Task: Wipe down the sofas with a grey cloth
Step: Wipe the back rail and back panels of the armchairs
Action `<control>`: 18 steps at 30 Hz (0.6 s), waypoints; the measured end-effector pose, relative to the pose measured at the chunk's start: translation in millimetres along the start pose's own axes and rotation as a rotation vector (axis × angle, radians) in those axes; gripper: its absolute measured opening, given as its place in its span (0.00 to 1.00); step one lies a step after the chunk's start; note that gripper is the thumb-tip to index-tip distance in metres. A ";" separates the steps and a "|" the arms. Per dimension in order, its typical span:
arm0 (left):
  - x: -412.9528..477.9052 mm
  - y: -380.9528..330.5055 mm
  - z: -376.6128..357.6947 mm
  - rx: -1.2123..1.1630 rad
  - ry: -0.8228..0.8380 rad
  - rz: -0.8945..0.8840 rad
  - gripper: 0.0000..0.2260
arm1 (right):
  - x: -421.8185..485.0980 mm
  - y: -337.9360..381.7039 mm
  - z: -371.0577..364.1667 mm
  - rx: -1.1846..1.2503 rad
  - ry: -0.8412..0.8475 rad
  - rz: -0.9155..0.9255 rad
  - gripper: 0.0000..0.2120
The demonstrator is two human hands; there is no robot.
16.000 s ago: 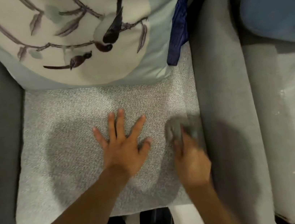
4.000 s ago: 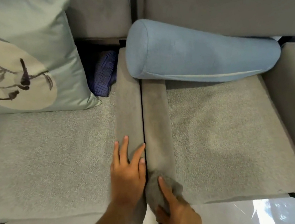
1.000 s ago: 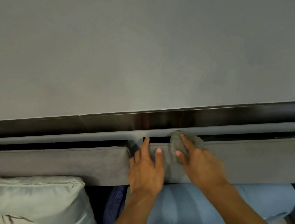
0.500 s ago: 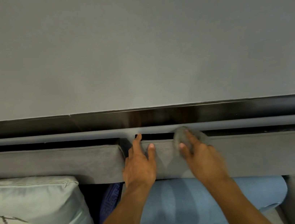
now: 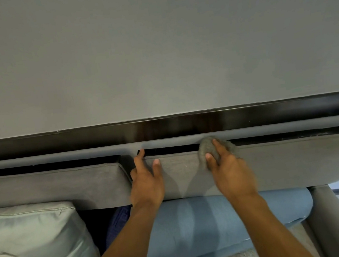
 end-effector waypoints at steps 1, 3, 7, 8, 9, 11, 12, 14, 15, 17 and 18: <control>0.2 -0.5 -0.6 -0.006 -0.003 0.004 0.24 | -0.5 10.9 -8.7 0.015 0.012 0.013 0.26; 1.1 -0.1 -0.6 0.016 0.004 0.007 0.24 | -6.0 38.3 -28.4 0.001 0.064 0.072 0.25; 1.4 -0.5 1.3 0.031 0.015 0.000 0.25 | -15.3 60.1 -43.0 -0.118 0.104 0.205 0.27; 2.2 0.0 1.7 0.028 0.017 -0.001 0.25 | -12.5 50.0 -35.6 -0.127 0.092 0.205 0.27; 3.0 1.1 1.7 0.028 0.018 0.002 0.25 | -8.9 34.3 -25.9 -0.133 0.079 0.188 0.26; 4.3 3.0 0.8 0.021 0.018 0.014 0.25 | -1.5 -4.5 -4.7 -0.134 0.042 0.120 0.27; 4.2 3.7 -0.5 0.012 0.015 0.016 0.25 | 1.0 -19.8 2.9 -0.115 0.014 0.089 0.27; 3.0 3.0 -3.3 -0.016 0.004 0.016 0.25 | 5.4 -29.8 4.0 -0.030 -0.024 0.069 0.28; 2.4 2.0 -4.1 -0.022 -0.001 0.015 0.25 | 7.7 -25.5 -1.6 0.014 -0.029 0.077 0.27; 1.7 1.3 -4.9 -0.012 -0.005 0.002 0.25 | 8.9 -12.8 -12.8 0.063 -0.041 0.093 0.26; 2.1 1.7 -4.0 -0.004 -0.006 -0.005 0.25 | 8.5 -7.7 -17.4 0.082 -0.049 0.104 0.26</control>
Point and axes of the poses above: each hand's wrist, its own x-axis towards the middle knuckle, its own z-axis out of the back of the hand, y = z × x, the point moved 6 cm from there along x, towards the middle knuckle, and after that the axes turned 6 degrees about -z, right-handed, at the moved point
